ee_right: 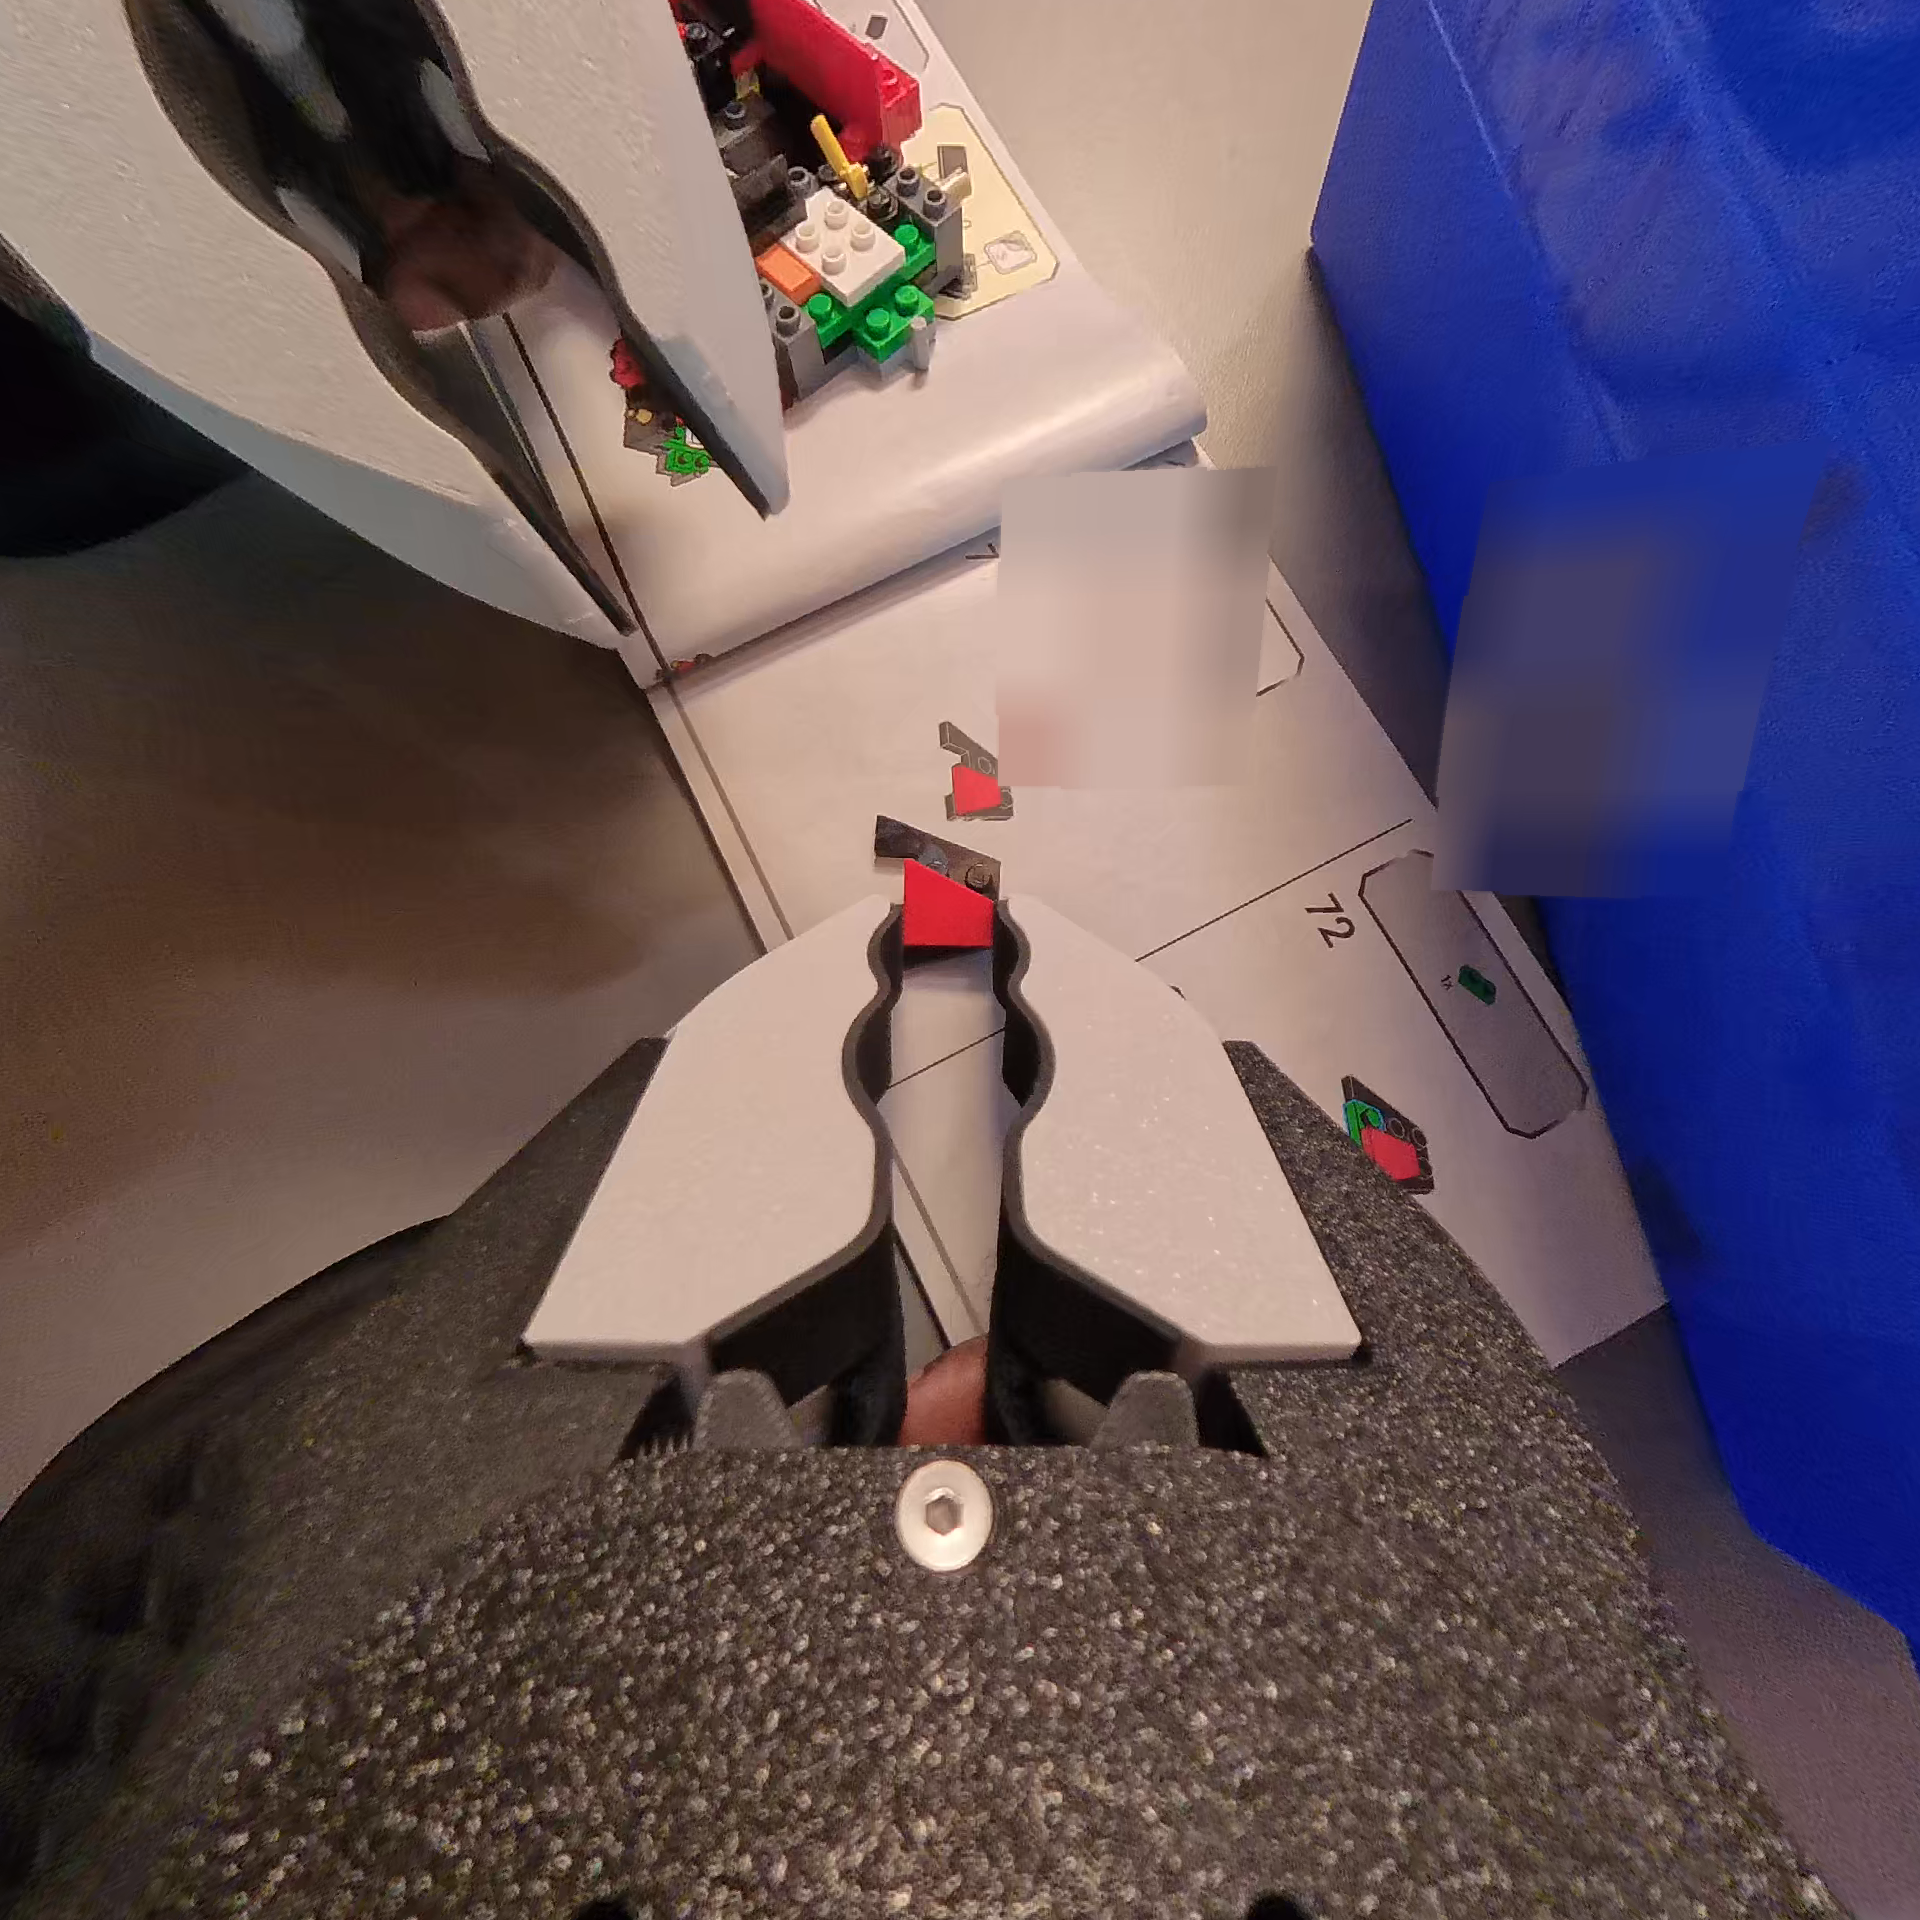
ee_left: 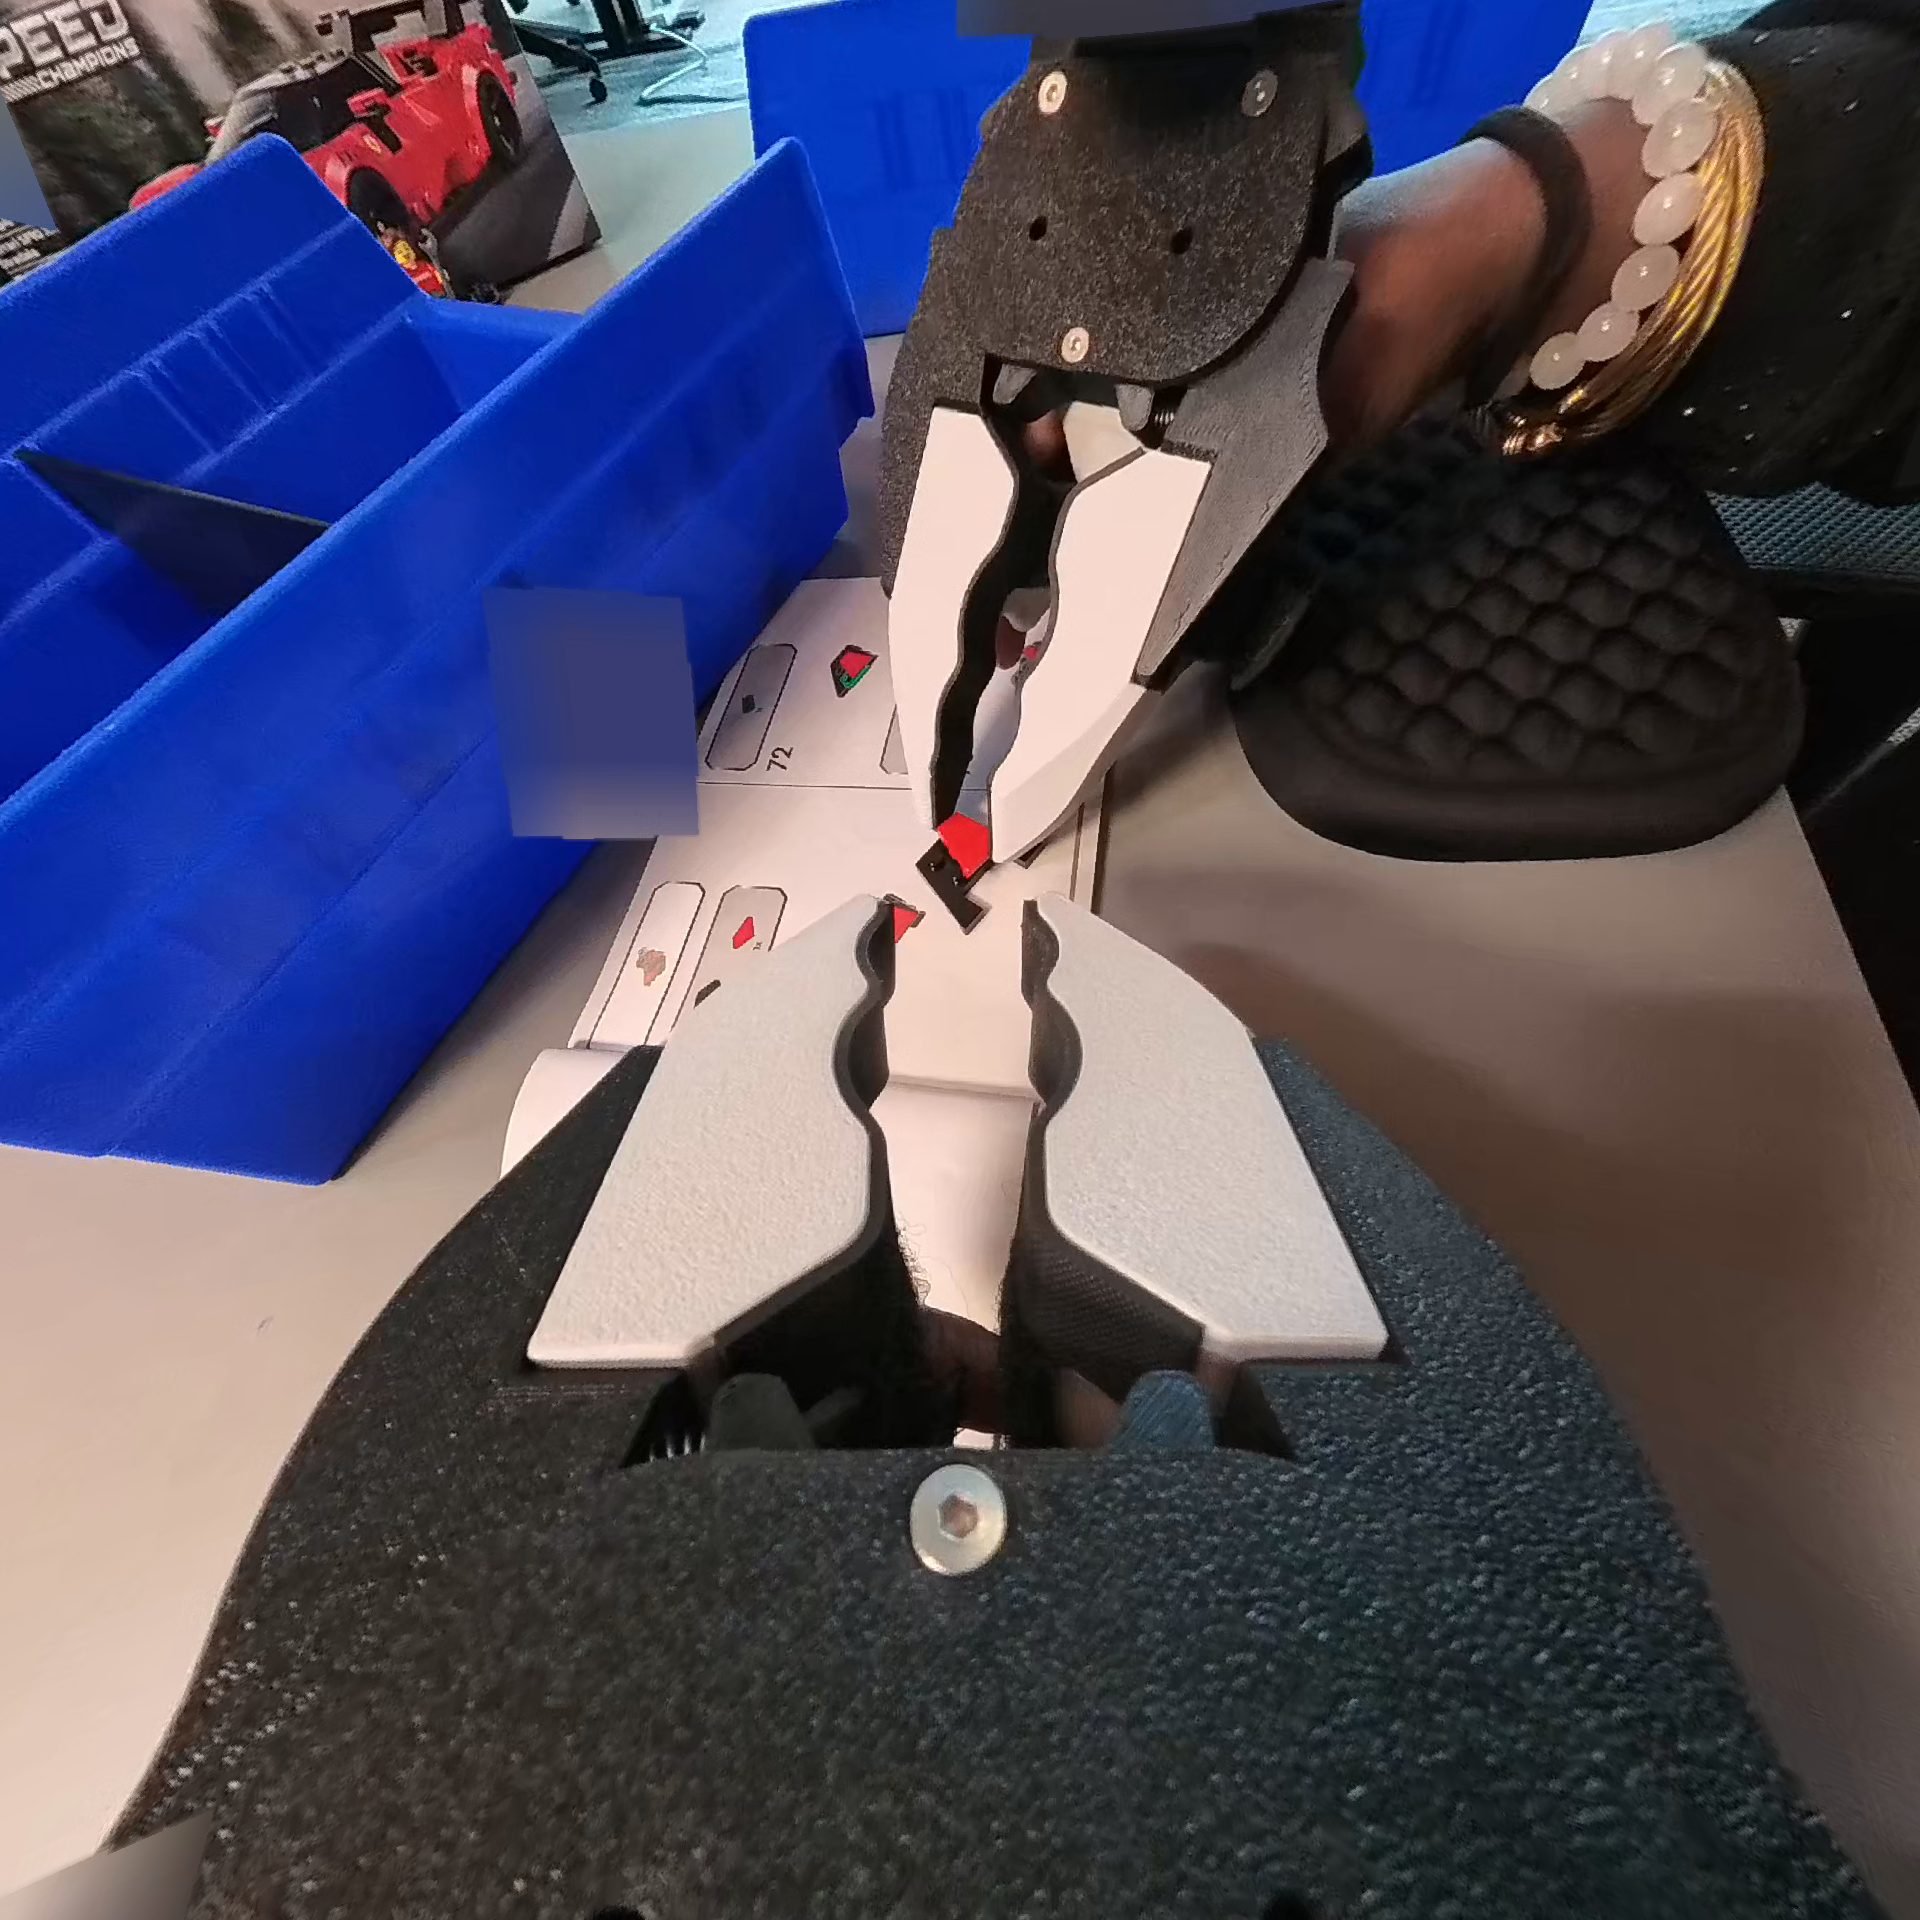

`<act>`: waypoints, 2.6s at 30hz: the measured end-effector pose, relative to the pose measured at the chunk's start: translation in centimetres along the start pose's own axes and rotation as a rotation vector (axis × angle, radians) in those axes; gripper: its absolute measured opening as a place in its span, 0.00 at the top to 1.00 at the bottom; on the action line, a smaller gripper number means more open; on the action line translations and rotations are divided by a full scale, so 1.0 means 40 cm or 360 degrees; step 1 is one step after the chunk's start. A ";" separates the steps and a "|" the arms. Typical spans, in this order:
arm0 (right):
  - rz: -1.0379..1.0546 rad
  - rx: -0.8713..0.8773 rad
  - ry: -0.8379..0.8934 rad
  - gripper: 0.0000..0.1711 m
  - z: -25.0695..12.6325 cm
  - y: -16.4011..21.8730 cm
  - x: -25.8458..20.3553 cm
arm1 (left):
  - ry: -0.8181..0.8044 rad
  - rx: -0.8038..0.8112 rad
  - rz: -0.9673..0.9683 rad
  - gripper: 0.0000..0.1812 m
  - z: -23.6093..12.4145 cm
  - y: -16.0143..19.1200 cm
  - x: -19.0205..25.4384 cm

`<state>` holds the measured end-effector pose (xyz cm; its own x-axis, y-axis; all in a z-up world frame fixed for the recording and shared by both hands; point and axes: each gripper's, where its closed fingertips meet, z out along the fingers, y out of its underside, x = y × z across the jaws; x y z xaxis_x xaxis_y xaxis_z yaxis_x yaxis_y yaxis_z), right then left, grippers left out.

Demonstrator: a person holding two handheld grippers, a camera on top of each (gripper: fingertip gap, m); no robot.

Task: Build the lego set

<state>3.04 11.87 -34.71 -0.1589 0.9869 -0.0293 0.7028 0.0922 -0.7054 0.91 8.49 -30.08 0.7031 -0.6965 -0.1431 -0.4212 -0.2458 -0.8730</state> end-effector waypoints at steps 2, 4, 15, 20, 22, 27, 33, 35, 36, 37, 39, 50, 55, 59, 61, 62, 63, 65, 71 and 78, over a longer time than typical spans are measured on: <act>0.0005 0.0000 0.0000 0.91 -0.001 -0.001 -0.003 | 0.0000 -0.0008 0.0006 0.87 0.001 0.002 0.000; 0.0013 -0.0008 -0.0004 0.91 -0.002 0.000 -0.009 | 0.0005 -0.0015 0.0010 0.87 0.003 0.004 0.002; 0.0019 -0.0015 0.0010 0.91 -0.008 -0.002 -0.026 | 0.0020 -0.0075 0.0035 0.87 0.016 0.019 0.010; 0.0013 -0.0046 0.0041 0.91 -0.002 0.000 -0.029 | 0.0028 -0.0083 0.0037 0.87 0.020 0.021 0.013; 0.0011 -0.0045 0.0051 0.91 0.000 -0.002 -0.027 | 0.0028 -0.0082 0.0037 0.87 0.020 0.021 0.013; -0.0002 -0.0069 0.0064 0.89 0.001 -0.002 -0.027 | 0.0031 -0.0083 0.0034 0.87 0.021 0.022 0.013; -0.0005 -0.0064 0.0073 0.88 0.000 -0.001 -0.025 | 0.0035 -0.0089 0.0040 0.87 0.021 0.023 0.014; -0.0002 -0.0061 0.0073 0.88 -0.002 -0.002 -0.025 | 0.0035 -0.0088 0.0039 0.87 0.021 0.023 0.015; -0.0002 -0.0056 0.0076 0.88 -0.003 -0.002 -0.024 | 0.0036 -0.0088 0.0039 0.87 0.021 0.023 0.015; 0.0000 -0.0055 0.0082 0.88 -0.003 -0.002 -0.022 | 0.0035 -0.0088 0.0039 0.87 0.021 0.023 0.014; 0.0002 -0.0050 0.0091 0.89 -0.005 -0.003 -0.019 | 0.0036 -0.0088 0.0040 0.87 0.021 0.023 0.015; 0.0055 0.0017 0.0114 0.90 -0.031 -0.009 0.006 | 0.0045 -0.0098 0.0048 0.87 0.022 0.025 0.018; -0.0056 0.0054 -0.0001 0.92 -0.053 -0.007 0.010 | 0.0082 -0.0098 0.0068 0.89 0.032 0.023 0.033; -0.0120 0.0064 -0.0317 0.78 -0.040 0.005 -0.019 | 0.0120 -0.0157 0.0122 0.90 0.061 0.028 0.051; -0.0217 0.0030 -0.0320 0.77 -0.026 0.012 -0.013 | 0.0101 -0.0194 0.0147 0.91 0.073 0.032 0.049; -0.0261 -0.0005 -0.0318 0.76 -0.019 0.018 -0.012 | 0.0083 -0.0207 0.0152 0.91 0.075 0.034 0.044; -0.0294 -0.0034 -0.0315 0.76 -0.012 0.023 -0.012 | 0.0050 -0.0211 0.0150 0.91 0.073 0.035 0.035; -0.0328 -0.0022 -0.0318 0.76 -0.008 0.017 -0.013 | -0.0031 -0.0170 0.0102 0.91 0.060 0.028 0.007; -0.0304 0.0080 -0.0303 0.78 -0.015 0.004 -0.008 | -0.0046 -0.0024 -0.0075 0.92 0.034 0.000 -0.018; -0.0417 0.0146 -0.0181 0.82 -0.044 -0.025 -0.021 | -0.0063 -0.0193 -0.0097 0.87 0.061 0.035 -0.008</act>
<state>3.71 11.20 -32.73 -0.4068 0.9094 0.0869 0.5629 0.3245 -0.7602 1.49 10.00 -32.38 0.7506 -0.6512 -0.1117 -0.4414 -0.3684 -0.8182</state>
